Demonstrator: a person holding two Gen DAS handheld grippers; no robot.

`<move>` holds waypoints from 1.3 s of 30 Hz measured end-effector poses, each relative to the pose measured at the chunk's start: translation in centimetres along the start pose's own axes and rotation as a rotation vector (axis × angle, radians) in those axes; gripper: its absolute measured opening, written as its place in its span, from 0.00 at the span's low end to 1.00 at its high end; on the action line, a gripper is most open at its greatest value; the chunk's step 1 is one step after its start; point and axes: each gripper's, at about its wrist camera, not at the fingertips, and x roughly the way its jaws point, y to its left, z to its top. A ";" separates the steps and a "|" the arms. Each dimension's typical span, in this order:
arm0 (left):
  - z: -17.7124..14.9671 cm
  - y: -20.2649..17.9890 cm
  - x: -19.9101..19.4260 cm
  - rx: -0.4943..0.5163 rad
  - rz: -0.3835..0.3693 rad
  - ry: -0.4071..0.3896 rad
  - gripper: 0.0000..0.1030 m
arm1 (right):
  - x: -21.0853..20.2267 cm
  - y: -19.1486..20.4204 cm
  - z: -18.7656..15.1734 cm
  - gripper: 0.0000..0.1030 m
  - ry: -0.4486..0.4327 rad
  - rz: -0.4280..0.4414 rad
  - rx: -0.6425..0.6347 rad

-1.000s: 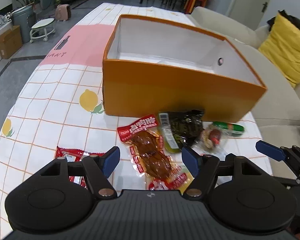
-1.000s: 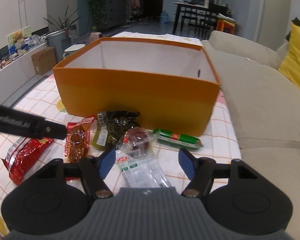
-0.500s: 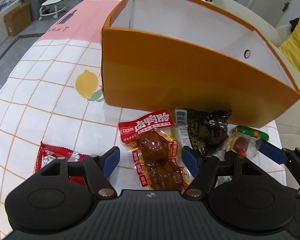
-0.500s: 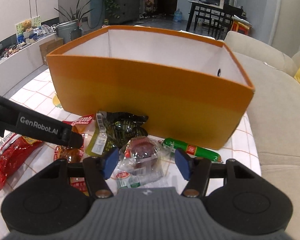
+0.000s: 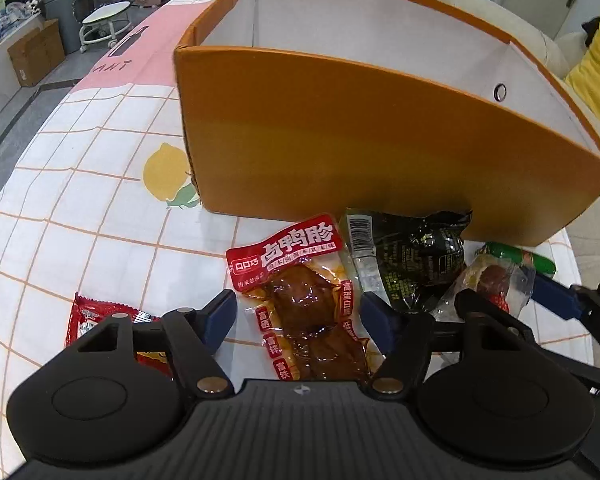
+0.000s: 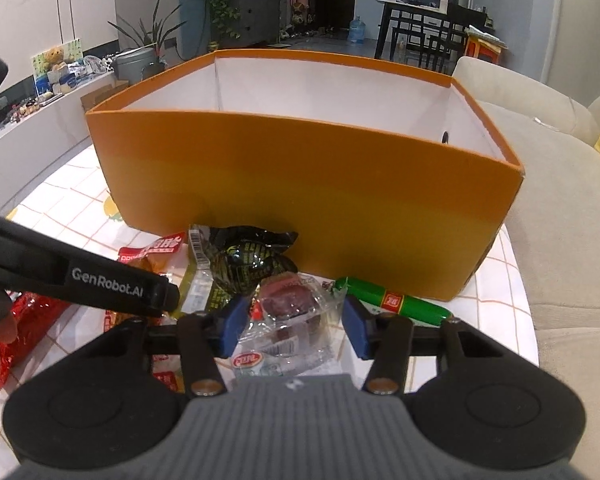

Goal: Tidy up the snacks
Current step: 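Approach the braised duck packet with the left tool while the right tool approaches the clear red-ball bag, then carry the duck packet and red-ball bag into the orange box and open both tools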

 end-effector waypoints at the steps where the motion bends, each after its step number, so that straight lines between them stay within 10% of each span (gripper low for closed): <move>1: 0.0 0.2 -0.1 -0.004 -0.002 -0.003 0.74 | -0.1 0.0 0.0 0.47 0.000 0.002 0.002; 39: -1.2 -1.0 -12.5 0.068 -0.185 -0.206 0.66 | -11.3 0.8 0.6 0.40 -0.127 -0.035 -0.027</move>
